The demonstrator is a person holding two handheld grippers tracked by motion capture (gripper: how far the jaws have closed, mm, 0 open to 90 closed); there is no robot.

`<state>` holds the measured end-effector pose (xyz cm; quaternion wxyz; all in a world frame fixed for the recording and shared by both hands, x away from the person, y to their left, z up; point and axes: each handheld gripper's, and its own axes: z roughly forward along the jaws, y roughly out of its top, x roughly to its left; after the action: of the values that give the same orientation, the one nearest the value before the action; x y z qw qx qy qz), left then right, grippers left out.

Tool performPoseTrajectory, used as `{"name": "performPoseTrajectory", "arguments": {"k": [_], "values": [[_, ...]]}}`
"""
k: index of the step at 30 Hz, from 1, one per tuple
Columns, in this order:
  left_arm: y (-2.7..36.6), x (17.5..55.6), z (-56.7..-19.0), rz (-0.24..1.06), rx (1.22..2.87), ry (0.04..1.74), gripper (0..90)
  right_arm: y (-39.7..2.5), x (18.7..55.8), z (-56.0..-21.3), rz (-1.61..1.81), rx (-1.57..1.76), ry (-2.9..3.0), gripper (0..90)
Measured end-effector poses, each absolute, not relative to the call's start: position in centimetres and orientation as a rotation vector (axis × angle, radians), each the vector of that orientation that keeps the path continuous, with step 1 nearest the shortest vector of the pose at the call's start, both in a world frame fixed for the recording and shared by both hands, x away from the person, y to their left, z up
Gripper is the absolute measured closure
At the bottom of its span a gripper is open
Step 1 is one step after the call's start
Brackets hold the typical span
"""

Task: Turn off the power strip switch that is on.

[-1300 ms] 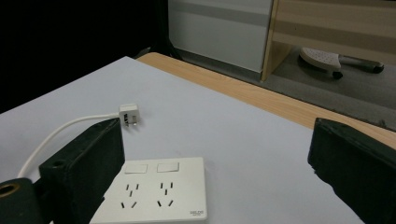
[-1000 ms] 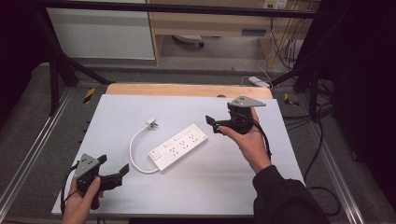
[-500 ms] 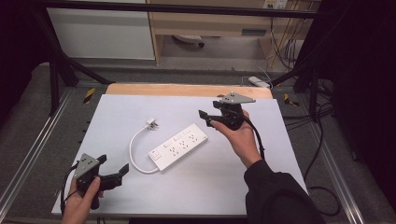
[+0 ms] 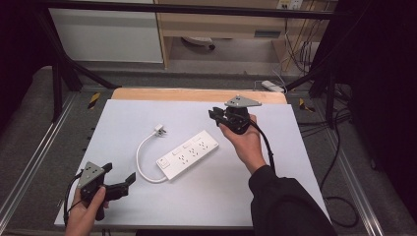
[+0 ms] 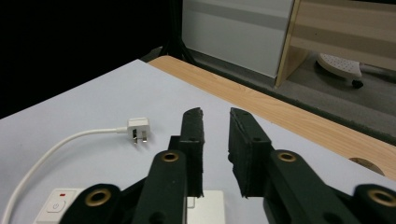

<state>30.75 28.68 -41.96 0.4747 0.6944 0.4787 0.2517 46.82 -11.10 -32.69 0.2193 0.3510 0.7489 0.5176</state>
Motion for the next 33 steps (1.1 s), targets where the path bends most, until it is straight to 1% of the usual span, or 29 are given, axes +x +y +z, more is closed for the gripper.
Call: {"name": "performPoseTrajectory", "arguments": {"k": [1,2,5,10,23,33], "values": [[28.7,30.7,-42.0,0.616,1.698,1.17,5.3,-11.0,47.0,-32.9,1.431,0.971,2.073,80.5],[28.7,30.7,-41.9,0.617,1.697,1.17,5.3,-11.0,47.0,-32.9,1.431,0.971,2.073,80.5],[28.7,30.8,-42.0,0.618,1.699,1.169,5.3,-10.9,47.3,-33.2,1.424,0.974,2.071,85.3],[28.7,30.8,-41.9,0.619,1.7,1.168,5.3,-10.6,47.8,-33.6,1.407,0.968,2.078,89.7],[28.8,30.9,-41.9,0.624,1.695,1.173,5.3,-9.5,48.9,-34.9,1.377,0.993,2.119,90.0],[28.8,30.9,-42.0,0.623,1.704,1.172,5.3,-8.7,48.9,-36.1,1.337,0.99,2.172,90.0]]}}
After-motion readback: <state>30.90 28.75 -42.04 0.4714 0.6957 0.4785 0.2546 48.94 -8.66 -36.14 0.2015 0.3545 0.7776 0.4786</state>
